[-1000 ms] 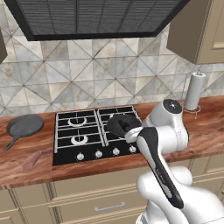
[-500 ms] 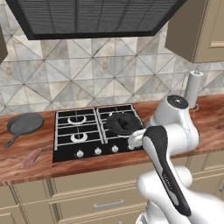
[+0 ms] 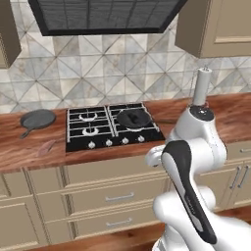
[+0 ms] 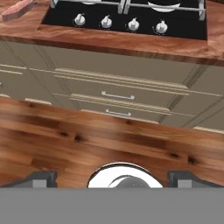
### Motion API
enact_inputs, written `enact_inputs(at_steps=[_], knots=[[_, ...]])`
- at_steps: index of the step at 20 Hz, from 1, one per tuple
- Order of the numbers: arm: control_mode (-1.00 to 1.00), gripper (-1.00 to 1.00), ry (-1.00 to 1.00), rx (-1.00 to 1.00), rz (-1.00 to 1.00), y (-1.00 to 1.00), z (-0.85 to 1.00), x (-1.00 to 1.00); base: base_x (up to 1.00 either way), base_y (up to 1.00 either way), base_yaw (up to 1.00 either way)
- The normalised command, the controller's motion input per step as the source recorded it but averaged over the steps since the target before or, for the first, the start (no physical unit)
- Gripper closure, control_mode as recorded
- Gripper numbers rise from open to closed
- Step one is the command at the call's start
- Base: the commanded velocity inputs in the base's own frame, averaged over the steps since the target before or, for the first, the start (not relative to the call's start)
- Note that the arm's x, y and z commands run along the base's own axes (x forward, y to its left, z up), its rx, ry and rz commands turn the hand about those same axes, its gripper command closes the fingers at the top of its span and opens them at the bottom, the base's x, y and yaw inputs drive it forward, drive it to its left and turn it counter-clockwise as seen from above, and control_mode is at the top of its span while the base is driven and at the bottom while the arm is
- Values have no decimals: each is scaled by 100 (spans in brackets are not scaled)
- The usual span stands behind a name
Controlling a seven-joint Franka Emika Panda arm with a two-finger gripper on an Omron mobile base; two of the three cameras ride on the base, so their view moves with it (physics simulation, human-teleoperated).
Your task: Place both pans onto different burners. Then place the eggplant and the steak on different pans.
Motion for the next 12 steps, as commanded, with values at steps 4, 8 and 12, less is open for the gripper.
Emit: enact_inputs(at_steps=[4,8,12], knots=[[100,-100,0,0,0,0,0,0,-25,80,0],[100,-100,0,0,0,0,0,0,-4,96,-1],[100,-100,0,0,0,0,0,0,0,98,-2]])
